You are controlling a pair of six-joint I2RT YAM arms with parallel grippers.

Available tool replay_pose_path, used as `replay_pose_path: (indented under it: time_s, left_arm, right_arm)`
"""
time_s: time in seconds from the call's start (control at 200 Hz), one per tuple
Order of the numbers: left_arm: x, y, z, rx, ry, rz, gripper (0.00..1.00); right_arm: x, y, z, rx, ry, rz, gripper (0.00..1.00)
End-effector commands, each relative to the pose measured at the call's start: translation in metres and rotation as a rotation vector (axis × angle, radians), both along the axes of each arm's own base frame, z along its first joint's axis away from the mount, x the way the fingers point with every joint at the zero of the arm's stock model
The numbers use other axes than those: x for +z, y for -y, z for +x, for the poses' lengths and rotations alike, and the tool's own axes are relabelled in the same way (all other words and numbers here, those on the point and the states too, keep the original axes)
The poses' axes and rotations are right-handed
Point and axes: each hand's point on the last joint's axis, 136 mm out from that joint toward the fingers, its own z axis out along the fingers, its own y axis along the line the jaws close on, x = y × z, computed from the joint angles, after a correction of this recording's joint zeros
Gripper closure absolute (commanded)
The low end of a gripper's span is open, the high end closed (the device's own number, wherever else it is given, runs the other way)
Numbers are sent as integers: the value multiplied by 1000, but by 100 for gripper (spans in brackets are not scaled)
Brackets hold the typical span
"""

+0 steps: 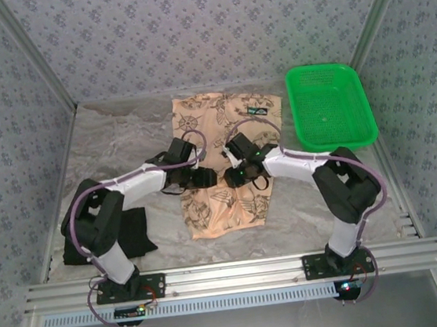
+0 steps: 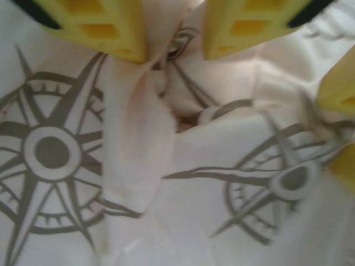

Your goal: Fold the inside-out t-shirt

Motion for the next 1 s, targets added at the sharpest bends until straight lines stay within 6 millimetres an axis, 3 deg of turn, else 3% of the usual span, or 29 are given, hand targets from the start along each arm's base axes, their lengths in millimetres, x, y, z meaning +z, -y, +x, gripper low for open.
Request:
replay_pose_path:
  time_s: [0.0, 0.045, 0.155, 0.245, 0.385, 0.46, 0.525, 0.66, 0.825, 0.92, 0.994]
  left_arm:
    - [4, 11, 15, -25, 48, -6, 48]
    - [2, 13, 16, -42, 51, -2, 52]
    - [8, 22, 7, -161, 68, -42, 84]
    - [22, 19, -7, -229, 98, -67, 97]
    - [22, 1, -26, -251, 113, -72, 100]
    - [17, -7, -28, -225, 85, -97, 100]
    - [17, -7, -29, -206, 62, -142, 100]
    - [29, 5, -39, -251, 63, -236, 89]
    - [35, 4, -39, -248, 58, -227, 87]
    - [38, 4, -38, -245, 69, -226, 87]
    - [38, 4, -36, -240, 74, -225, 88]
  right_arm:
    - [11, 8, 25, -87, 92, -59, 80]
    - [16, 8, 26, -87, 98, -49, 86]
    - [30, 8, 20, -53, 100, -4, 92]
    - [36, 25, 16, -77, 83, 0, 93]
    - [11, 64, 15, -151, 48, -63, 88]
    - [-4, 76, 16, -185, 22, -81, 87]
    - [-4, 78, 16, -194, 18, -81, 86]
    - [23, 66, 11, -141, 74, -38, 80]
    - [71, 23, -17, 80, 130, 91, 64]
    - [78, -6, -29, 121, 66, 209, 64]
    - [69, -21, -30, 100, 32, 256, 66]
